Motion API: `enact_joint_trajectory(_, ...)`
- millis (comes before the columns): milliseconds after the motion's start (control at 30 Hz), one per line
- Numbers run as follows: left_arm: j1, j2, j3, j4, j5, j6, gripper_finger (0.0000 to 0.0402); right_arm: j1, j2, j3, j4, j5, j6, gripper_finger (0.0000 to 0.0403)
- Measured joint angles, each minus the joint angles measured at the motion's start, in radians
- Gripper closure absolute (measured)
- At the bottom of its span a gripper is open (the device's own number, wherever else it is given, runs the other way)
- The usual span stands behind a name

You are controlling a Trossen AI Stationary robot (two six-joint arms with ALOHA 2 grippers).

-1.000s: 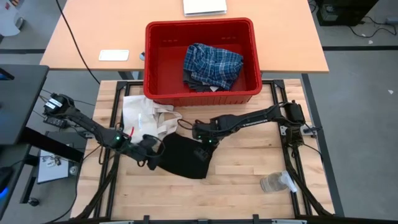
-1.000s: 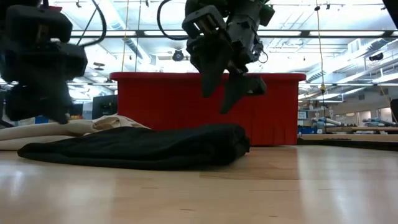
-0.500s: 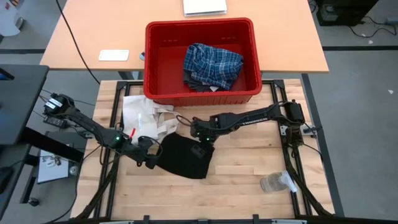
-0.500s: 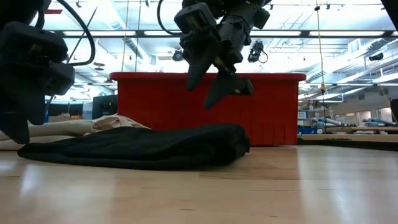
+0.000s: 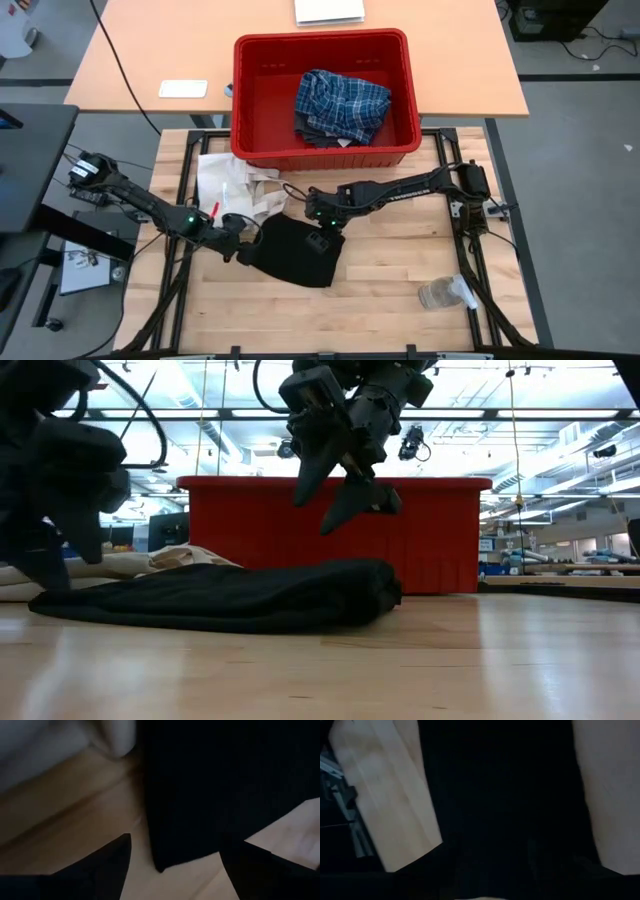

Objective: Fold laundry
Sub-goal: Put the black shirt into the red bin

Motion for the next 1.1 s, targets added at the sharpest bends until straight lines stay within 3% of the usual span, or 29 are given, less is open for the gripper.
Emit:
enact_joint_trajectory(300, 0.081, 0.102, 0.003, 0.051, 0.000, 0.058, 0.0104, 0.000, 0.001, -0.122, 0.146, 0.002, 0.042, 0.0178)
enact_joint_trajectory(533, 0.115, 0.181, 0.000, 0.234, 0.003, 0.113, 0.0104, 0.014, 0.002, -0.163, 0.198, 0.002, 0.041, 0.0177)
enact_joint_trajectory(767, 0.122, 0.235, 0.000, 0.313, -0.001, 0.122, 0.0105, 0.012, 0.002, -0.191, 0.225, 0.014, 0.020, 0.0177)
enact_joint_trajectory(1100, 0.124, 0.260, -0.003, 0.512, 0.000, 0.217, 0.0105, 0.024, 0.002, -0.230, 0.292, 0.068, -0.076, 0.0177)
